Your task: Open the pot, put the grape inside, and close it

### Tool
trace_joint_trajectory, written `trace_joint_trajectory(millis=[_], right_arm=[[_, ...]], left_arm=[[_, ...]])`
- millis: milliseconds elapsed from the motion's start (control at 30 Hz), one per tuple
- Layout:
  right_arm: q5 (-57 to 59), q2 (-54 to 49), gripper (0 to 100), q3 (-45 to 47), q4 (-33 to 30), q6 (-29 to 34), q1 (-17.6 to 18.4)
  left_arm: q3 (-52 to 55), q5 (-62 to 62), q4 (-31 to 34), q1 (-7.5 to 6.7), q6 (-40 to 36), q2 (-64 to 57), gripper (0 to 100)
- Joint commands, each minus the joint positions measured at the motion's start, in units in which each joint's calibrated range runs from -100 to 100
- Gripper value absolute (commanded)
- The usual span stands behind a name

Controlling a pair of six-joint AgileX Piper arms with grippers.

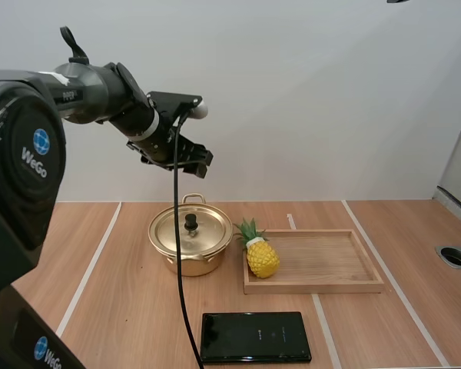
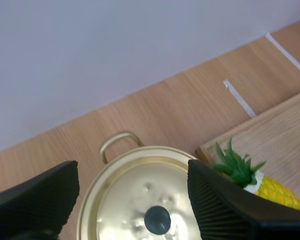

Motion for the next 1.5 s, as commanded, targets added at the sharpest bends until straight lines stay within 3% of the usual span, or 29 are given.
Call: trace_joint_trajectory(millis=[0, 267, 333, 400, 433, 600, 767, 900, 1100, 1267, 1467], right_arm=[[0.72, -0.65, 0, -0.24, -0.4, -0.37, -0.23], [0.72, -0.5, 0, -0.24, -0.4, -0.37, -0.23], [0.72, -0.5, 0, -0.24, -0.4, -0.37, -0.23], [0.34, -0.52, 0, -0.24, -0.4, -0.37, -0.23], [-0.19, -0.52, 0, -0.24, -0.4, -0.37, -0.23], [-7.27, -0.52, 0, -0.24, -0.3, -1.46, -0.23], [-13.2, -0.52, 0, -0.24, 1.98, -4.78, -0.23], [-16.81, -0.52, 0, -0.24, 4.34, -5.84, -0.23], [-18.66, -0.52, 0, -0.24, 4.34, -5.84, -0.23], [-20.57, -1.11, 0, 1.33, 4.55, -5.84, -0.23], [-28.67, -4.68, 0, 12.4, 4.83, -5.64, -0.23]], left_arm=[[-4.87, -0.29, 0.39, 0.02, -1.32, -2.67, 100], [-19.39, -0.29, 2.53, 0.1, -1.32, -8.84, 99], [-21.71, -0.29, 2.63, 0.59, -2.48, -10.56, 59], [-23.98, -0.29, 2.63, 1.56, -6.66, -12.1, 8], [-24.72, -0.29, 2.76, 2.2, -8.29, -12.72, 0], [-26.07, -6.55, 2.76, 5.87, -14.46, -17.32, 0], [-26.07, -15.57, 0.94, 8.99, -14.96, -23.0, 0], [-26.07, -21.02, -4.48, 9.2, -11.55, -27.73, 0], [-18.53, -27.07, -19.97, 9.13, 5.7, -34.23, 0], [-6.14, -35.89, -21.24, 9.13, 6.41, -39.14, 0], [6.13, -41.23, -22.19, 9.13, 6.41, -42.28, 0]])
